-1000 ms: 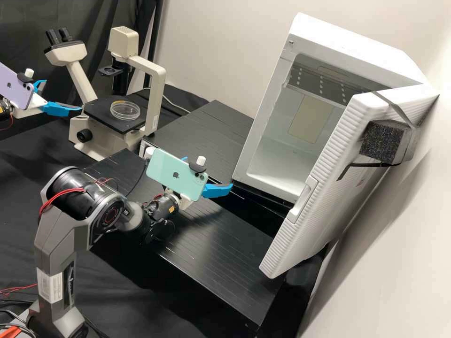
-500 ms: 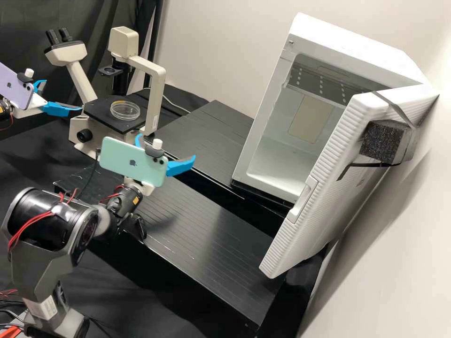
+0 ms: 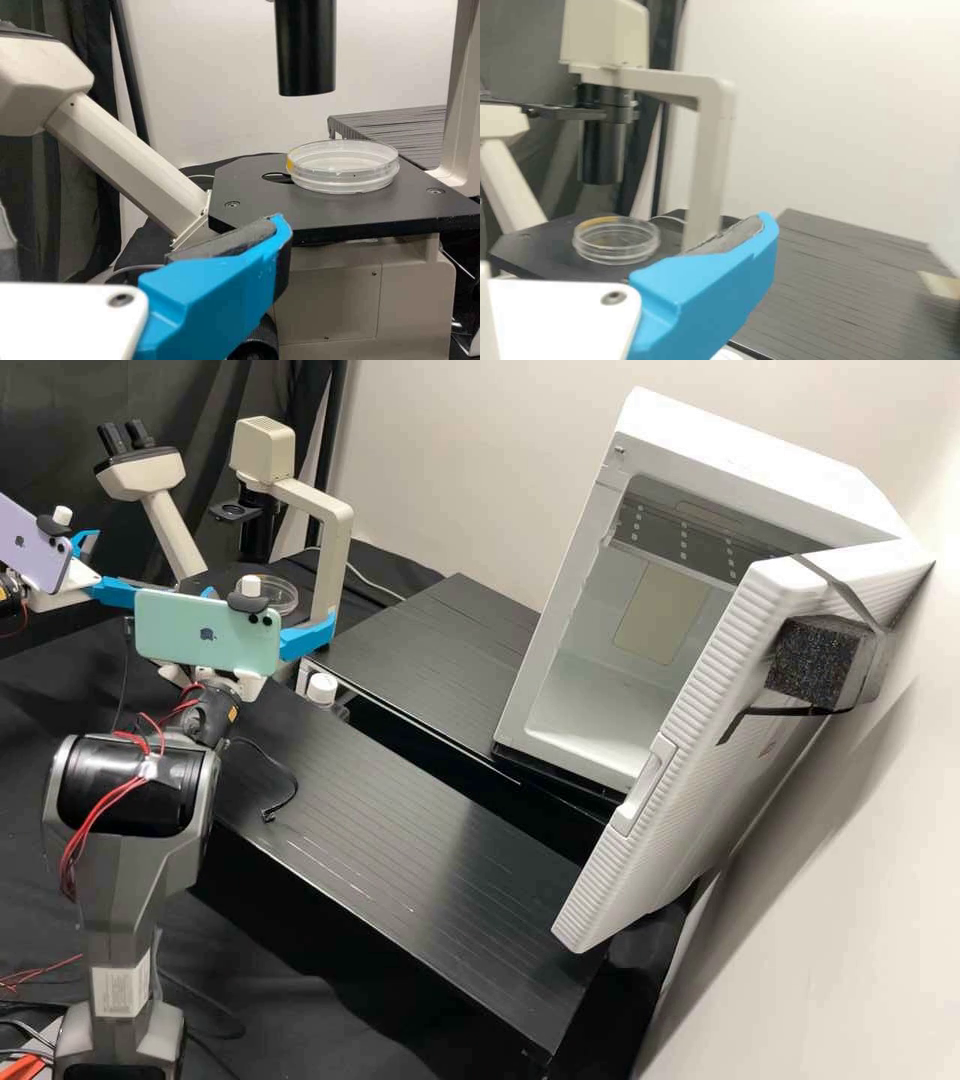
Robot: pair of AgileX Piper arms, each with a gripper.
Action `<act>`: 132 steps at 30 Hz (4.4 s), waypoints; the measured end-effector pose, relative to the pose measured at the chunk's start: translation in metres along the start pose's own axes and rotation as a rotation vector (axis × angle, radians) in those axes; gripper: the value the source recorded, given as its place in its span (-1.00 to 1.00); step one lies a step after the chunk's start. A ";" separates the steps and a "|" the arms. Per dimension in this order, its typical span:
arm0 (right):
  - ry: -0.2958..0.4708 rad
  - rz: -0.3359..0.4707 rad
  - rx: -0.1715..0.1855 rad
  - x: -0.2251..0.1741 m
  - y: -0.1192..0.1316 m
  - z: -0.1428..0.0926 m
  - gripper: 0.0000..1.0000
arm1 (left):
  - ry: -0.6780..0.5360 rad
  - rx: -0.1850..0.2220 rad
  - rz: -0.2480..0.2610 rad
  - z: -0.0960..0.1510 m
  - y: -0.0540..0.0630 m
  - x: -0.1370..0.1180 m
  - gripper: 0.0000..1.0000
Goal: Move the petri dish to the bench.
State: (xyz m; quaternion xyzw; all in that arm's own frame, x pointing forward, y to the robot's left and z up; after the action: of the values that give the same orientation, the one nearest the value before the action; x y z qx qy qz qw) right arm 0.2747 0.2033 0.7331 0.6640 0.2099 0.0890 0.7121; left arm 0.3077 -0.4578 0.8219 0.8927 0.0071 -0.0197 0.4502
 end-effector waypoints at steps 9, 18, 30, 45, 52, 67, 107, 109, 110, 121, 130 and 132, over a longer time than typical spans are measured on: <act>-0.026 -0.075 0.044 0.044 -0.026 -0.010 1.00 | 0.000 0.000 0.000 0.000 0.000 0.000 1.00; -0.074 -0.088 0.107 0.080 -0.040 -0.010 1.00 | 0.000 0.000 0.000 0.000 0.000 0.000 1.00; -0.070 -0.091 0.102 0.111 -0.056 -0.018 1.00 | 0.000 0.000 0.000 0.000 0.000 0.000 1.00; -0.090 -0.108 0.074 0.137 -0.071 -0.016 1.00 | 0.000 0.000 0.000 0.000 0.000 0.000 1.00; -0.109 -0.112 0.088 0.148 -0.078 -0.008 1.00 | 0.000 0.000 0.000 0.000 0.000 0.000 1.00; -0.162 -0.136 0.149 0.159 -0.090 0.007 1.00 | 0.000 0.000 0.000 0.000 0.000 0.000 1.00; -0.183 -0.066 0.048 0.171 -0.105 0.001 1.00 | 0.000 0.000 0.000 0.000 0.000 0.000 1.00; -0.184 -0.062 0.058 0.173 -0.105 0.002 1.00 | 0.000 0.000 0.000 0.000 0.000 0.000 1.00; -0.184 -0.062 0.061 0.173 -0.105 0.002 1.00 | 0.000 0.000 0.000 0.000 0.000 0.000 1.00; -0.186 -0.065 0.041 0.178 -0.110 0.007 1.00 | 0.000 0.000 0.000 0.000 0.000 0.000 1.00; -0.186 -0.080 0.029 0.179 -0.113 0.007 -1.00 | 0.000 0.000 0.000 0.000 0.000 0.000 1.00; -0.187 -0.089 0.030 0.179 -0.114 0.007 -1.00 | 0.000 0.000 0.000 0.000 0.000 0.000 1.00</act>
State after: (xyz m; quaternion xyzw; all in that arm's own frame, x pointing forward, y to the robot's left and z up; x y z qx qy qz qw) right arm 0.4208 0.2574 0.5893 0.6701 0.1730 -0.0080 0.7218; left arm 0.3077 -0.4578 0.8219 0.8927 0.0071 -0.0197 0.4502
